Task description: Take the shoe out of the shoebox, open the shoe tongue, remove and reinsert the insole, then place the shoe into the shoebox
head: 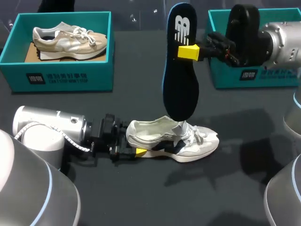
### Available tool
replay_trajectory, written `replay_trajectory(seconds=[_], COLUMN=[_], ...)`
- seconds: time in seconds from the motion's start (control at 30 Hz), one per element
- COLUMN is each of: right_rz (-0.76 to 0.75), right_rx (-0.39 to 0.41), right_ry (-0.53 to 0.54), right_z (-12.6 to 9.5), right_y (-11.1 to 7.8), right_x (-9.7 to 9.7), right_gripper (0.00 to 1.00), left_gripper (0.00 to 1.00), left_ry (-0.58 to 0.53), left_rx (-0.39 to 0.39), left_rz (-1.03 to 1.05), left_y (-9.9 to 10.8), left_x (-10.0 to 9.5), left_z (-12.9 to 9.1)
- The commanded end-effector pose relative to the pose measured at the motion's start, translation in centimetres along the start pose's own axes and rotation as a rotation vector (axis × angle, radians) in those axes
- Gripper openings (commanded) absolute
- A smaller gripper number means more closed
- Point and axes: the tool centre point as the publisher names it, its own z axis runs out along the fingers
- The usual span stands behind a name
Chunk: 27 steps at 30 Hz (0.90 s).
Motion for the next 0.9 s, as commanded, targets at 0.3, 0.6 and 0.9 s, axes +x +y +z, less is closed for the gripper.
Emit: replay_trajectory(seconds=[0.3, 0.6, 0.9], right_rz=[0.072, 0.072, 0.083], right_rx=[0.054, 0.054, 0.039], right_ry=[-0.051, -0.051, -0.058], right_z=[-0.3, -0.3, -0.1], right_y=[-1.5, -1.5, -4.1], right_x=[4.6, 4.6, 5.4], right_gripper=[0.0, 0.0, 0.0], left_gripper=[0.0, 0.0, 0.0], left_ry=[0.0, 0.0, 0.0], left_rx=[0.0, 0.0, 0.0], left_rz=[0.0, 0.0, 0.0], left_y=[0.1, 0.1, 0.1], left_x=[0.0, 0.0, 0.0], left_z=[0.1, 0.1, 0.1])
